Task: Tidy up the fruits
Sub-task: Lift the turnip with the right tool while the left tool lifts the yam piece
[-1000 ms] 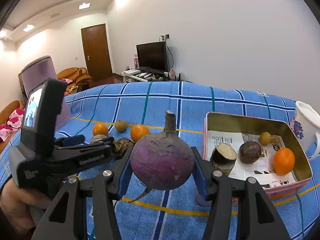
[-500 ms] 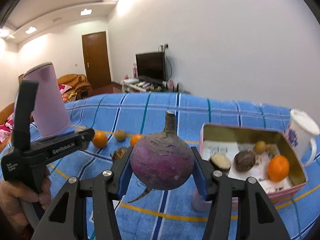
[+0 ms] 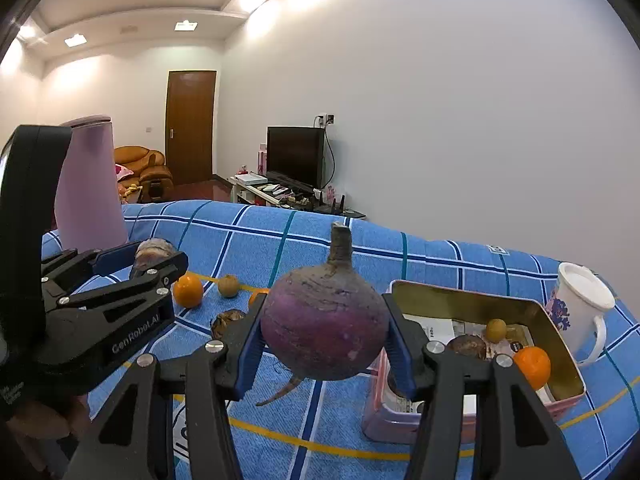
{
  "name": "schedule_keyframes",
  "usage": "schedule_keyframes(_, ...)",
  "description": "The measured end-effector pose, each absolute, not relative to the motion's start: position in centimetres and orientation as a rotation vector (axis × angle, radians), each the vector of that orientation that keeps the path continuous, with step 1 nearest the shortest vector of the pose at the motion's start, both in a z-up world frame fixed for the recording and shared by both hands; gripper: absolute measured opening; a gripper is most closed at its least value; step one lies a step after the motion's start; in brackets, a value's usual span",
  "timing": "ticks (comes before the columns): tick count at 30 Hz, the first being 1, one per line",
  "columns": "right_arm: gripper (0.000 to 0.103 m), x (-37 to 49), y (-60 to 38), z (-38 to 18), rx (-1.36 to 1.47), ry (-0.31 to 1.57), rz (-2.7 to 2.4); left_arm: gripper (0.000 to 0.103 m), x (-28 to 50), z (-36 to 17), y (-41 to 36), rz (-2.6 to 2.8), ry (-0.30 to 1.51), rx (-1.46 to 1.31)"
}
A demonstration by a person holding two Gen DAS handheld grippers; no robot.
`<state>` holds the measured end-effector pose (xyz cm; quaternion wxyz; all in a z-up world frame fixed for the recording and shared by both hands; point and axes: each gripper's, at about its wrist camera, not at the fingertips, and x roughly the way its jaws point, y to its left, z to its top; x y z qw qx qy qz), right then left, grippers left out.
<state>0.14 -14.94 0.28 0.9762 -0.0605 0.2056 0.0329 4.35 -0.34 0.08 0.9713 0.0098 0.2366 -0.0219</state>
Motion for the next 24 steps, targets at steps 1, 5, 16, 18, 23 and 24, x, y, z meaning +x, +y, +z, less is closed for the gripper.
schedule_keyframes(1, 0.055, 0.1, -14.9, 0.3, -0.126, 0.412, 0.066, 0.047, 4.2, 0.1, -0.4, -0.041, 0.478, 0.02)
schedule_keyframes(5, 0.055, -0.1, -14.6, 0.3, -0.148, 0.398, 0.05, 0.047, 3.8, 0.1, -0.7, -0.032, 0.479, 0.021)
schedule_keyframes(16, 0.056, -0.3, -14.5, 0.2, -0.165, 0.393, 0.047, 0.047, 2.5, 0.2, -1.5, -0.008, 0.479, 0.028)
schedule_keyframes(18, 0.056, -0.3, -14.5, 0.3, -0.168, 0.392, 0.052, 0.047, 2.3, 0.2, -1.6, -0.006, 0.48, 0.029)
schedule_keyframes(23, 0.056, -0.3, -14.5, 0.2, -0.174, 0.396, 0.058, 0.047, 1.9, 0.3, -1.9, -0.005, 0.481, 0.036)
schedule_keyframes(24, 0.056, -0.3, -14.5, 0.3, -0.175, 0.395, 0.057, 0.047, 1.9, 0.3, -1.9, -0.005, 0.482, 0.036)
